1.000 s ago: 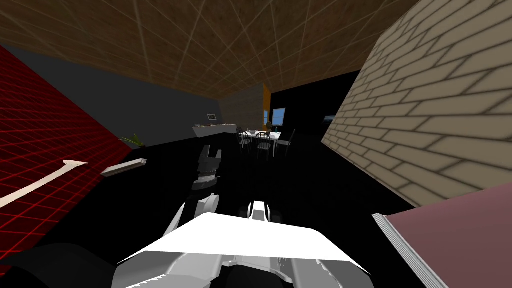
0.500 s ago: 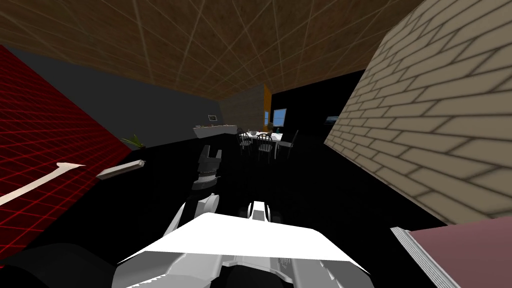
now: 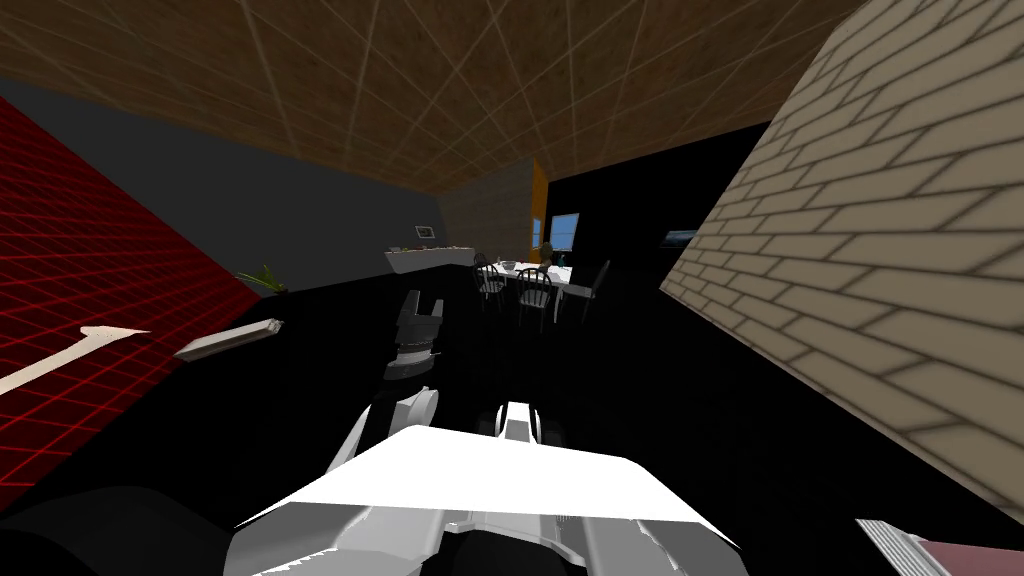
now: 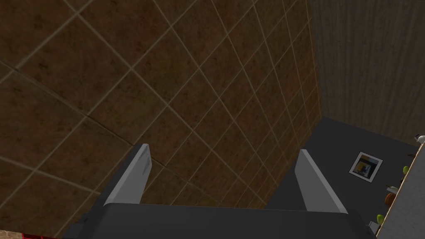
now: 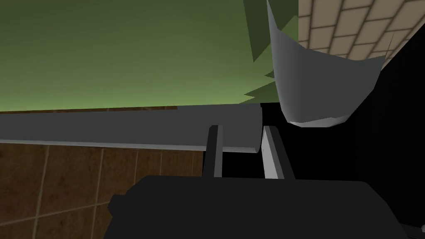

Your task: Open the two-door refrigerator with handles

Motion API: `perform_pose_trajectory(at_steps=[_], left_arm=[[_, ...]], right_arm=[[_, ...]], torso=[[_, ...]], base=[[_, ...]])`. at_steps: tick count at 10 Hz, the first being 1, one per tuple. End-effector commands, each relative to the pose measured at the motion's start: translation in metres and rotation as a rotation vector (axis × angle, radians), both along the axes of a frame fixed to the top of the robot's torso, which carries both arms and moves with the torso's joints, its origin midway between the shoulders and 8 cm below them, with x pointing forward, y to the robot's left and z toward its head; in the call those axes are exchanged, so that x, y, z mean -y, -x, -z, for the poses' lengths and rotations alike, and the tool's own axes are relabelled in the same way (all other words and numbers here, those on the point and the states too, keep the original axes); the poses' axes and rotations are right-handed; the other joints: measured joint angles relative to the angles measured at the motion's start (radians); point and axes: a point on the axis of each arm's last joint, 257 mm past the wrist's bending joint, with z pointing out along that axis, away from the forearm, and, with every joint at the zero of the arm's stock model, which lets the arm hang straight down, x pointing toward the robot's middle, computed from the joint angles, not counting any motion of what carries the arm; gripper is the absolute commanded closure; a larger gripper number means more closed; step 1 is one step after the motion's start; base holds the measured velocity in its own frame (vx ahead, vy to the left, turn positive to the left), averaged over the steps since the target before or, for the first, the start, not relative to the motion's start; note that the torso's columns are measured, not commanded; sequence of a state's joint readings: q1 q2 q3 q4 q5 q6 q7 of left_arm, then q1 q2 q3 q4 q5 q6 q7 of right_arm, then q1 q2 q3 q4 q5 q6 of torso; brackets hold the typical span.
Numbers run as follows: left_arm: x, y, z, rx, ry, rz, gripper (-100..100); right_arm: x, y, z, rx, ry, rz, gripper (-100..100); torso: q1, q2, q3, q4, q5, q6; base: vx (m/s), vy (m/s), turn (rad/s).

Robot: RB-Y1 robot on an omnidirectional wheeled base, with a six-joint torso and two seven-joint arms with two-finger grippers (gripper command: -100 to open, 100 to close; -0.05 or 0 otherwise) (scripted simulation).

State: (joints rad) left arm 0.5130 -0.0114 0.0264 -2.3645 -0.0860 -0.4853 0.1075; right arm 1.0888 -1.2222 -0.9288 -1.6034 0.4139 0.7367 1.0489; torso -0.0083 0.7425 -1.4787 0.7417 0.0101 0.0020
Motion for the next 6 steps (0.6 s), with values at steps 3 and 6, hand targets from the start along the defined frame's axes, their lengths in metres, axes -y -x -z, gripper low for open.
perform_pose_trajectory(at_steps=[3, 6], left_arm=[[0.000, 0.000, 0.000, 0.000, 0.000, 0.000, 0], [0.000, 0.000, 0.000, 0.000, 0.000, 0.000, 0]], right_arm=[[0.016, 0.037, -0.016, 0.015, 0.019, 0.104, 100], [0.022, 0.053, -0.017, 0.016, 0.021, 0.146, 100]], torso=[[0.002, 0.001, 0.002, 0.002, 0.001, 0.004], [0.001, -0.004, -0.005, 0.000, 0.006, 0.003]], base=[[0.156, 0.021, 0.026], [0.272, 0.033, 0.006]])
